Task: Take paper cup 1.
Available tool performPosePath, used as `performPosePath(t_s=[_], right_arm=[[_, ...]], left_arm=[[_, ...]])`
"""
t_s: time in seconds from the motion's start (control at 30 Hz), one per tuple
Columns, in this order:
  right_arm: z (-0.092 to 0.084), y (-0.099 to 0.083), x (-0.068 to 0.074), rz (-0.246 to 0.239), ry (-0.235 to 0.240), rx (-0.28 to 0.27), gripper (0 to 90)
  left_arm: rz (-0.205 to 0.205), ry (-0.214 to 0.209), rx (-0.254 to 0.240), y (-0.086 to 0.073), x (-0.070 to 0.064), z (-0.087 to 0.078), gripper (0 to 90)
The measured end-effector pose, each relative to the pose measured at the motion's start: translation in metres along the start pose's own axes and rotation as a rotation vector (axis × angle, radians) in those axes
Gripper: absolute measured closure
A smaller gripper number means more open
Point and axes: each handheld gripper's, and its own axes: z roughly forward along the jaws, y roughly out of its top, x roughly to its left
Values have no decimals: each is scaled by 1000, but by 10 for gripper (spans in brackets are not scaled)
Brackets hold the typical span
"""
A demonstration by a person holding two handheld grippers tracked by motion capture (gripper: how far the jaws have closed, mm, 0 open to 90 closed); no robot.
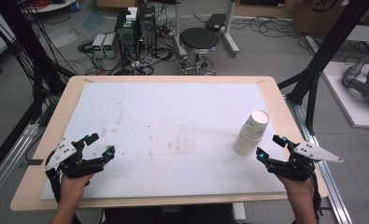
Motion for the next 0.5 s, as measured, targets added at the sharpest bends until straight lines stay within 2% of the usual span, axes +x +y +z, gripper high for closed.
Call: performPosePath(t_s=[0.23,0.5], right_arm=[[2,17,-12,3,-20,-5,198],[20,34,-22,4,-37,17,198]], left_arm=[[-5,-4,6,-1,-1,2,151],[-2,-7,13,-1,-1,3,151]])
